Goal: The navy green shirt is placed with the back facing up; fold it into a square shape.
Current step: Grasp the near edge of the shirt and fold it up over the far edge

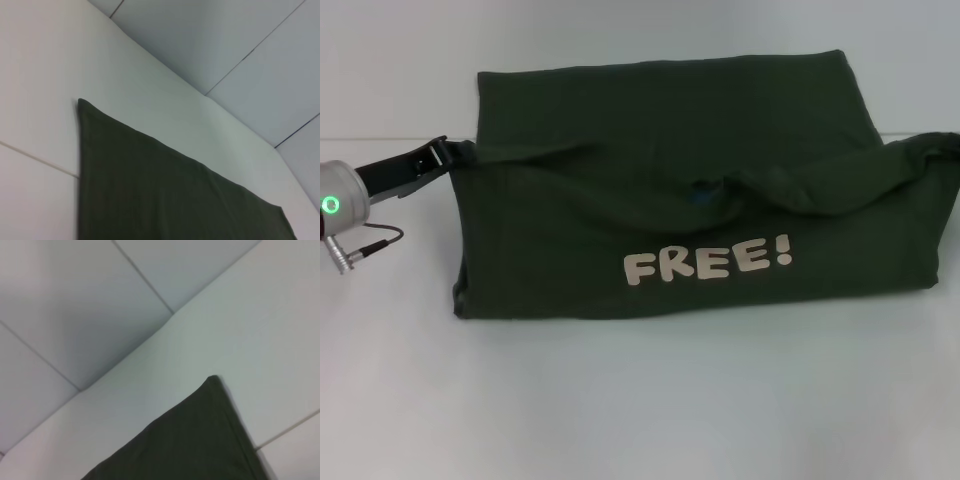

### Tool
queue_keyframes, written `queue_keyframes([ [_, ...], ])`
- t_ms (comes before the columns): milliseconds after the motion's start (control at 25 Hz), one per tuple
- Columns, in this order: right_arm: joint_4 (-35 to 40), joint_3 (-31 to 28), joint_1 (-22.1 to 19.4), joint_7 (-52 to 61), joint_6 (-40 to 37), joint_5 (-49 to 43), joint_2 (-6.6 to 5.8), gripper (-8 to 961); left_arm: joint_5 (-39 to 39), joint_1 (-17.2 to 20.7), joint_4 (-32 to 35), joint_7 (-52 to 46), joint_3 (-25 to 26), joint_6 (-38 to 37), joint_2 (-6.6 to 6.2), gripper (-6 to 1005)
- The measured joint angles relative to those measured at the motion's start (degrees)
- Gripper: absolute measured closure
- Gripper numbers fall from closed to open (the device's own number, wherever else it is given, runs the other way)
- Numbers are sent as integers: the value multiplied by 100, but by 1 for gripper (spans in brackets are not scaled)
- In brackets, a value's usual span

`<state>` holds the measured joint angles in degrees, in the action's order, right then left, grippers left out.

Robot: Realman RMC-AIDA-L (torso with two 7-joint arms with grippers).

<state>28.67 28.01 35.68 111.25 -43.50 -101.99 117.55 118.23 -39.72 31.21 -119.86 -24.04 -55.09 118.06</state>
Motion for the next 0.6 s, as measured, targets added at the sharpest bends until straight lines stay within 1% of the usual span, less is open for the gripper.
queue_keyframes([
  [200,-61,3,8,-196,274,117,65,881,-119,-58,-49,114,16,215,65,996],
  [360,-139,31,74,-322,516,129,114,878,-513,-75,-181,420,4,394,93,997],
  [600,-257,63,169,-501,657,134,139,875,-600,-90,-191,530,-1,524,139,996],
])
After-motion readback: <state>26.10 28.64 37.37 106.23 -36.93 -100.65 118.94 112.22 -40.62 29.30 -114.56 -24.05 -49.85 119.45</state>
